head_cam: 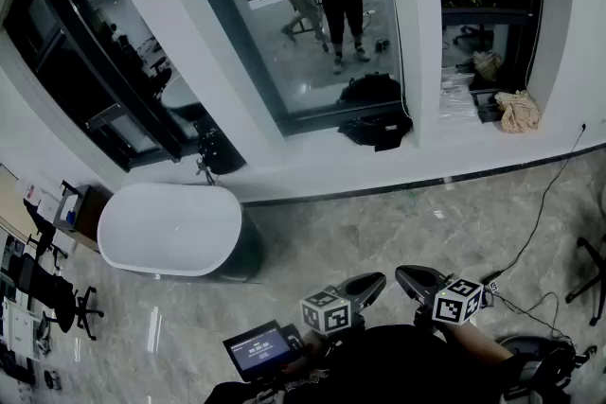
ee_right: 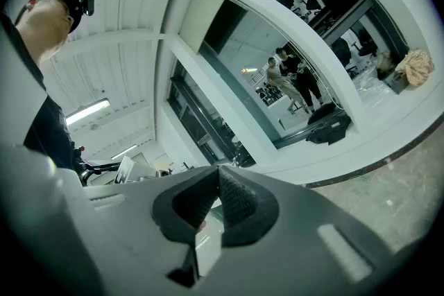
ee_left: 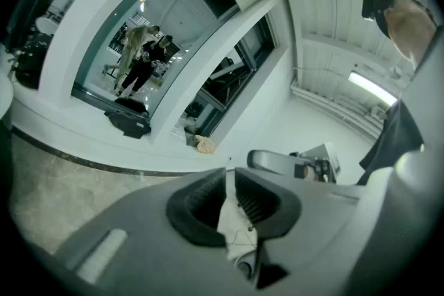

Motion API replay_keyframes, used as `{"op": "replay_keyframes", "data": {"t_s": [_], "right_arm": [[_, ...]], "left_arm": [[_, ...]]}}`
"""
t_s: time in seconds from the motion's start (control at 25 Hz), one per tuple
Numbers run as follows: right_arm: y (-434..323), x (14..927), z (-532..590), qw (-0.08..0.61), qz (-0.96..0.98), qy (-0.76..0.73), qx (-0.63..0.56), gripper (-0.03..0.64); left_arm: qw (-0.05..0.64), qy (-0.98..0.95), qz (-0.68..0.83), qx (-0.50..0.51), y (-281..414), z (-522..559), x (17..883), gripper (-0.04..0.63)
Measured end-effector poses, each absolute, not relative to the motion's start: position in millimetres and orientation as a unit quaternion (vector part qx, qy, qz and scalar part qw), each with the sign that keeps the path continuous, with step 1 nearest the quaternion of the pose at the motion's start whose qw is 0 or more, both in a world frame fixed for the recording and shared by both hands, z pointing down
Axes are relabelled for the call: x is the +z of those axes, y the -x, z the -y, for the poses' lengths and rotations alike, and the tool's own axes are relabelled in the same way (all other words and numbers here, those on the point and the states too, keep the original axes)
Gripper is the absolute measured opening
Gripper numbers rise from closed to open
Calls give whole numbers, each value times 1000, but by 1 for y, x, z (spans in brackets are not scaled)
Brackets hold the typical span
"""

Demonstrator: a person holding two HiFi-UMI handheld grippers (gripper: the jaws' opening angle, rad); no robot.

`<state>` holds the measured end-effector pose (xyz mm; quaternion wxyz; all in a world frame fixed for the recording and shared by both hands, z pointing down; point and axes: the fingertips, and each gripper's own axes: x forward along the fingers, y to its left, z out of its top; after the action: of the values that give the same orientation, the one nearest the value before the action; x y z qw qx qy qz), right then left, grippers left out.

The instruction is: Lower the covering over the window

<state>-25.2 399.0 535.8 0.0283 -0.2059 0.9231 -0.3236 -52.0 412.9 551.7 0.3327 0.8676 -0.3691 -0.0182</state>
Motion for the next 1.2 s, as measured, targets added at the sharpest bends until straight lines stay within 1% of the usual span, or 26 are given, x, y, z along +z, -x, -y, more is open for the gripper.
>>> {"op": "replay_keyframes", "data": {"t_s": [0.44,1.0,1.2], "right_arm": [[19,534,-401,26,-925,208,-317,5],[-6,540,-379,55,-908,224,-350,6],[-4,548,-347,67,-893,246,-370,6]], "left_arm": [[335,-867,369,-26,48,-414,551,38],[350,-861,367,-23,34,-399,556,32],[361,-861,357,-18,43,-367,564,31]]}}
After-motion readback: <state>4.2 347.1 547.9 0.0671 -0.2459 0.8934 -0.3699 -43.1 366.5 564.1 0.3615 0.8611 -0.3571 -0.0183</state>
